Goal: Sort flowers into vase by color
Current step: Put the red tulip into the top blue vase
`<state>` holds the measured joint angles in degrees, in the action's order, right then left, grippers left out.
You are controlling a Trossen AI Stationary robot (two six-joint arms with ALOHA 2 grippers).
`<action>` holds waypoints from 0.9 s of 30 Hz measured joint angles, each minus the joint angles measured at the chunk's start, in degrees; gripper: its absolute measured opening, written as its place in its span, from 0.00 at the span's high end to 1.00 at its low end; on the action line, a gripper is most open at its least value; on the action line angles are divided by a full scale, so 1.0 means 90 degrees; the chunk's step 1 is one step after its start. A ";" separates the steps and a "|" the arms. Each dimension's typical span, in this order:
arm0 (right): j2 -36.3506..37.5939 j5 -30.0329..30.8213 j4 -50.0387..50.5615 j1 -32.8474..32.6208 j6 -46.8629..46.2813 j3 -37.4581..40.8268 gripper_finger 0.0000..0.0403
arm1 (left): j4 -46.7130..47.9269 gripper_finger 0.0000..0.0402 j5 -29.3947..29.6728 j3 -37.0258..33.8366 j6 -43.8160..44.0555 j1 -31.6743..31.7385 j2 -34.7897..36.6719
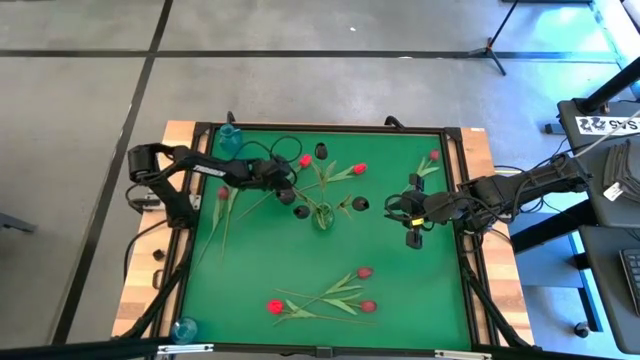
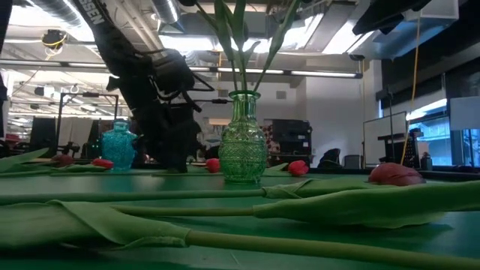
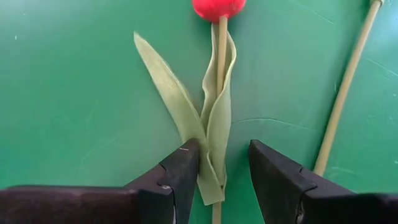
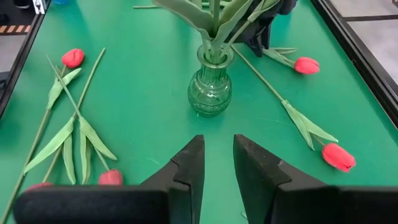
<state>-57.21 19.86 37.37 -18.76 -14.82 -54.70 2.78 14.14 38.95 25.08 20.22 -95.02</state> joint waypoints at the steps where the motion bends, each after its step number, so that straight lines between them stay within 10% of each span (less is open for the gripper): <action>1: 0.0000 0.0000 -0.0001 0.0000 -0.0002 0.0000 0.79 | -0.0027 0.65 0.0053 0.0001 0.0027 -0.0017 -0.0051; 14: 0.0000 -0.0286 0.0123 0.0002 -0.0213 -0.0140 0.79 | 0.0088 0.97 0.1129 -0.0036 0.0315 -0.0139 0.0148; 27: 0.0019 -0.0489 0.0198 -0.0002 0.0016 -0.0500 0.79 | -0.1174 0.99 0.4408 -0.0028 -0.1678 -0.0145 0.4256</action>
<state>-57.04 15.46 39.16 -18.79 -14.68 -59.20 -7.79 53.81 38.70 9.97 18.91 -56.72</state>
